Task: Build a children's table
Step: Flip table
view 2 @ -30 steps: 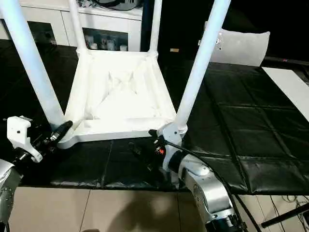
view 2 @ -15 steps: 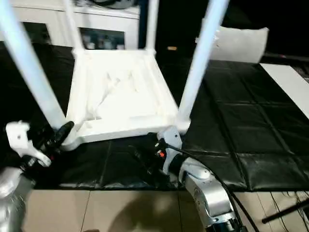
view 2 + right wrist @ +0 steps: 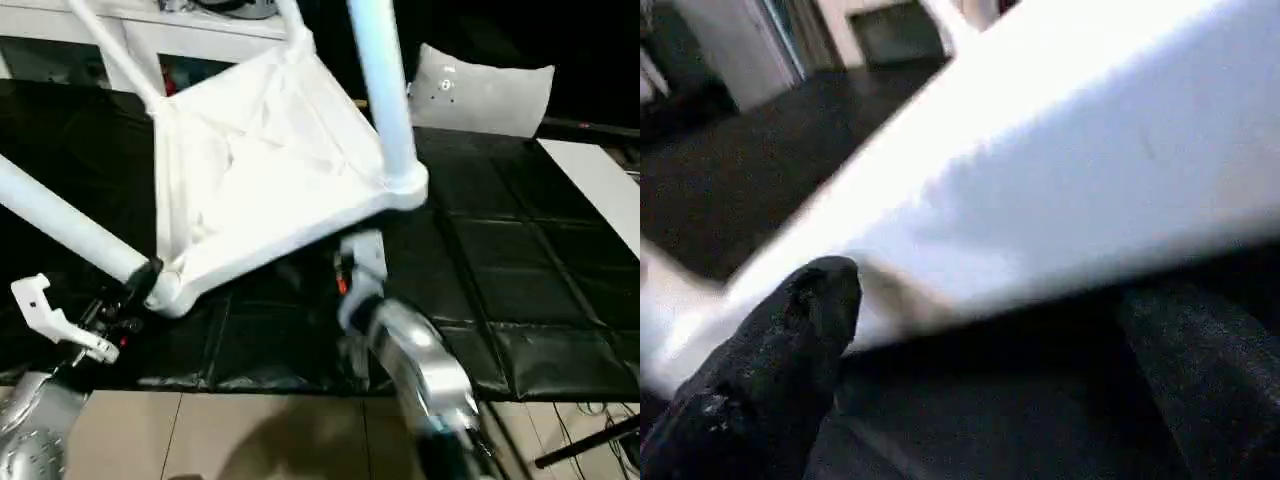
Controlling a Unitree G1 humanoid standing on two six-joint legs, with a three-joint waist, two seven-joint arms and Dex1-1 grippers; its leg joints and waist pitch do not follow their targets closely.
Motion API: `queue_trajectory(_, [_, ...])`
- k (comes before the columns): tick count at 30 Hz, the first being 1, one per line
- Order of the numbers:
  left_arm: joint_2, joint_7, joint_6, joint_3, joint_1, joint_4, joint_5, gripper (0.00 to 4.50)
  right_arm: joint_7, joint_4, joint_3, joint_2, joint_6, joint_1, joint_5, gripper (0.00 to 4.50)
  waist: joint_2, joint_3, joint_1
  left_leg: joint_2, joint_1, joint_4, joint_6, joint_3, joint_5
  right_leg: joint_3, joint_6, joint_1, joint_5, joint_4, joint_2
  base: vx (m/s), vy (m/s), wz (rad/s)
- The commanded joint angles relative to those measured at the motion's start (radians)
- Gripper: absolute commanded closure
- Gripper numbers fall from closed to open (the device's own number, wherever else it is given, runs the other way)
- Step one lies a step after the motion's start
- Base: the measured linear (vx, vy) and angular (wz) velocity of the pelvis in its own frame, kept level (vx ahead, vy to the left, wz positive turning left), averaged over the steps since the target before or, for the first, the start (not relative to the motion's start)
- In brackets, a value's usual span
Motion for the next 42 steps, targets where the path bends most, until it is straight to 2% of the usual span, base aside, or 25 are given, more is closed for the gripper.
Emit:
queue_trajectory(1, [-0.032, -0.03, 0.104, -0.076, 0.032, 0.043, -0.084, 2.46, -0.02, 0.03, -0.054, 0.021, 0.008, -0.035, 0.056, 0.0, 0.004, -0.032, -0.008, 0.039, -0.01, -0.087, -0.003, -0.002, -0.092, 0.056, -0.114, 0.033, -0.071, -0.073, -0.077, 0.0, 0.0, 0.0])
queue_trajectory(5, [-0.025, -0.043, 0.12, -0.089, 0.034, 0.028, -0.074, 2.46, 0.005, 0.068, -0.078, 0.049, -0.016, -0.055, 0.098, 0.0, 0.006, -0.033, -0.016, 0.039, -0.01, -0.086, -0.005, -0.001, -0.086, 0.056, -0.118, 0.034, -0.062, -0.072, -0.077, 0.0, 0.0, 0.0])
queue_trajectory(7, [-0.004, -0.07, 0.137, -0.115, 0.038, 0.012, -0.061, 2.46, 0.014, 0.119, -0.119, 0.088, -0.032, -0.091, 0.14, 0.0, 0.012, -0.033, -0.021, 0.038, -0.012, -0.087, -0.005, -0.001, -0.094, 0.056, -0.125, 0.033, -0.063, -0.073, -0.078, 0.0, 0.0, 0.0])
queue_trajectory(8, [0.003, -0.08, 0.141, -0.125, 0.039, 0.006, -0.056, 2.46, 0.013, 0.137, -0.134, 0.1, -0.036, -0.104, 0.153, 0.0, 0.01, -0.033, -0.024, 0.038, -0.012, -0.088, -0.003, -0.002, -0.097, 0.056, -0.131, 0.034, -0.071, -0.073, -0.078, 0.0, 0.0, 0.0])
queue_trajectory(9, [0.012, -0.091, 0.148, -0.137, 0.04, 0.001, -0.05, 2.46, 0.013, 0.162, -0.156, 0.119, -0.048, -0.126, 0.175, 0.0, 0.016, -0.035, -0.026, 0.038, -0.012, -0.088, -0.006, -0.003, -0.092, 0.055, -0.131, 0.034, -0.07, -0.072, -0.078, 0.0, 0.0, 0.0])
queue_trajectory(10, [0.022, -0.096, 0.151, -0.148, 0.038, 0.001, -0.038, 2.46, 0.031, 0.189, -0.179, 0.14, -0.054, -0.154, 0.211, 0.0, 0.016, -0.036, -0.028, 0.039, -0.012, -0.088, -0.007, -0.003, -0.09, 0.055, -0.135, 0.034, -0.063, -0.07, -0.078, 0.0, 0.0, 0.0])
queue_trajectory(12, [0.028, -0.096, 0.151, -0.155, 0.035, 0.003, -0.03, 2.46, 0.05, 0.206, -0.191, 0.153, -0.054, -0.171, 0.237, 0.0, 0.016, -0.039, -0.034, 0.038, -0.014, -0.085, -0.003, -0.003, -0.073, 0.055, -0.149, 0.037, -0.026, -0.066, -0.077, 0.0, 0.0, 0.0])
queue_trajectory(14, [0.036, -0.094, 0.144, -0.156, 0.021, 0.016, -0.015, 2.46, 0.069, 0.23, -0.18, 0.165, -0.065, -0.191, 0.234, 0.0, 0.022, -0.042, -0.038, 0.037, -0.01, -0.078, 0.012, -0.001, -0.007, 0.054, -0.169, 0.036, 0.07, -0.058, -0.075, 0.0, 0.0, 0.0])
queue_trajectory(15, [0.038, -0.094, 0.143, -0.156, 0.019, 0.018, -0.012, 2.46, 0.073, 0.232, -0.177, 0.166, -0.065, -0.193, 0.233, 0.0, 0.021, -0.041, -0.038, 0.035, -0.01, -0.076, 0.018, 0.002, 0.02, 0.055, -0.176, 0.035, 0.1, -0.057, -0.073, 0.0, 0.0, 0.0])
queue_trajectory(16, [0.043, -0.091, 0.14, -0.153, 0.009, 0.022, -0.005, 2.46, 0.085, 0.237, -0.174, 0.174, -0.072, -0.197, 0.234, 0.0, 0.023, -0.043, -0.031, 0.033, -0.005, -0.073, 0.024, 0.005, 0.025, 0.055, -0.179, 0.034, 0.112, -0.058, -0.072, 0.0, 0.0, 0.0])
queue_trajectory(18, [0.051, -0.088, 0.148, -0.149, 0.001, 0.017, -0.01, 2.46, 0.102, 0.241, -0.192, 0.187, -0.074, -0.204, 0.251, 0.0, 0.026, -0.046, -0.022, 0.034, -0.006, -0.072, 0.029, 0.004, 0.048, 0.055, -0.188, 0.038, 0.163, -0.051, -0.073, 0.0, 0.0, 0.0])
queue_trajectory(19, [0.057, -0.089, 0.151, -0.15, -0.001, 0.015, -0.015, 2.46, 0.109, 0.244, -0.199, 0.189, -0.074, -0.208, 0.256, 0.0, 0.023, -0.045, -0.019, 0.034, -0.005, -0.072, 0.032, 0.005, 0.048, 0.054, -0.192, 0.037, 0.181, -0.05, -0.07, 0.0, 0.0, 0.0])
queue_trajectory(21, [0.073, -0.107, 0.153, -0.16, 0.0, 0.009, -0.02, 2.46, 0.107, 0.257, -0.212, 0.189, -0.073, -0.219, 0.26, 0.0, 0.032, -0.043, -0.016, 0.034, -0.006, -0.075, 0.026, 0.004, 0.022, 0.053, -0.197, 0.037, 0.165, -0.05, -0.072, 0.0, 0.0, 0.0])
queue_trajectory(22, [0.082, -0.12, 0.154, -0.166, 0.001, 0.006, -0.021, 2.46, 0.104, 0.271, -0.218, 0.188, -0.075, -0.227, 0.263, 0.0, 0.03, -0.042, -0.018, 0.035, -0.006, -0.077, 0.023, 0.005, 0.009, 0.053, -0.197, 0.037, 0.15, -0.053, -0.071, 0.0, 0.0, 0.0])
queue_trajectory(23, [0.089, -0.13, 0.158, -0.171, 0.003, 0.002, -0.023, 2.46, 0.101, 0.286, -0.225, 0.187, -0.079, -0.237, 0.265, 0.0, 0.033, -0.042, -0.018, 0.035, -0.005, -0.078, 0.015, 0.004, -0.008, 0.053, -0.197, 0.037, 0.127, -0.054, -0.072, 0.0, 0.0, 0.0])
queue_trajectory(24, [0.098, -0.144, 0.157, -0.18, 0.006, -0.004, -0.018, 2.46, 0.094, 0.307, -0.234, 0.186, -0.081, -0.251, 0.268, 0.0, 0.031, -0.042, -0.02, 0.035, -0.006, -0.079, 0.011, 0.003, -0.015, 0.053, -0.2, 0.038, 0.112, -0.053, -0.072, 0.0, 0.0, 0.0])
queue_trajectory(26, [0.123, -0.188, 0.164, -0.206, 0.019, -0.021, -0.009, 2.46, 0.061, 0.365, -0.264, 0.189, -0.096, -0.29, 0.274, 0.0, 0.035, -0.042, -0.018, 0.035, -0.004, -0.079, 0.004, 0.004, -0.02, 0.053, -0.203, 0.036, 0.092, -0.054, -0.075, 0.0, 0.0, 0.0])
queue_trajectory(28, [0.13, -0.195, 0.167, -0.212, 0.02, -0.025, -0.005, 2.46, 0.055, 0.384, -0.273, 0.191, -0.108, -0.302, 0.275, 0.18, 0.041, -0.043, -0.017, 0.036, -0.004, -0.077, 0.001, 0.005, -0.009, 0.054, -0.206, 0.035, 0.107, -0.051, -0.074, 0.0, 0.0, 0.0])
queue_trajectory(29, [0.136, -0.198, 0.166, -0.217, 0.02, -0.026, 0.001, 2.46, 0.051, 0.393, -0.28, 0.193, -0.11, -0.309, 0.28, 0.18, 0.037, -0.042, -0.018, 0.034, -0.007, -0.077, 0.003, 0.005, -0.003, 0.053, -0.206, 0.037, 0.121, -0.052, -0.072, 0.0, 0.0, 0.0])
queue_trajectory(30, [0.146, -0.205, 0.163, -0.224, 0.021, -0.027, 0.01, 2.46, 0.04, 0.406, -0.291, 0.196, -0.118, -0.321, 0.286, 0.42, 0.037, -0.042, -0.017, 0.034, -0.007, -0.078, 0.005, 0.005, -0.003, 0.053, -0.204, 0.039, 0.12, -0.051, -0.074, 0.0, 0.0, 0.0])
queue_trajectory(33, [0.154, -0.2, 0.161, -0.227, 0.022, -0.027, 0.013, 2.46, 0.042, 0.409, -0.308, 0.201, -0.115, -0.329, 0.309, 0.57, 0.036, -0.043, -0.018, 0.035, -0.007, -0.076, 0.012, 0.006, -0.001, 0.054, -0.208, 0.04, 0.117, -0.051, -0.075, 0.0, 0.0, 0.0])
queue_trajectory(34, [0.155, -0.198, 0.159, -0.225, 0.022, -0.026, 0.012, 2.46, 0.043, 0.411, -0.311, 0.202, -0.111, -0.331, 0.315, 0.57, 0.037, -0.043, -0.017, 0.034, -0.007, -0.076, 0.014, 0.006, 0.004, 0.054, -0.209, 0.039, 0.123, -0.05, -0.074, 0.0, 0.0, 0.0])
queue_trajectory(37, [0.163, -0.196, 0.154, -0.22, 0.021, -0.021, 0.012, 2.46, 0.055, 0.416, -0.317, 0.203, -0.11, -0.338, 0.324, 0.94, 0.038, -0.043, -0.017, 0.033, -0.008, -0.074, 0.027, 0.007, 0.02, 0.054, -0.215, 0.038, 0.13, -0.049, -0.074, 0.0, 0.0, 0.0])
queue_trajectory(39, [0.165, -0.195, 0.152, -0.22, 0.021, -0.019, 0.015, 2.46, 0.061, 0.417, -0.319, 0.205, -0.113, -0.34, 0.324, 1.02, 0.039, -0.043, -0.017, 0.034, -0.008, -0.074, 0.029, 0.007, 0.017, 0.053, -0.216, 0.038, 0.12, -0.05, -0.074, 0.0, 0.0, 0.0])
queue_trajectory(42, [0.168, -0.188, 0.142, -0.218, 0.02, -0.01, 0.031, 2.46, 0.068, 0.42, -0.313, 0.206, -0.118, -0.342, 0.324, 1.36, 0.041, -0.043, -0.018, 0.034, -0.008, -0.074, 0.028, 0.006, 0.02, 0.053, -0.217, 0.037, 0.121, -0.049, -0.073, 0.0, 0.0, 0.0])
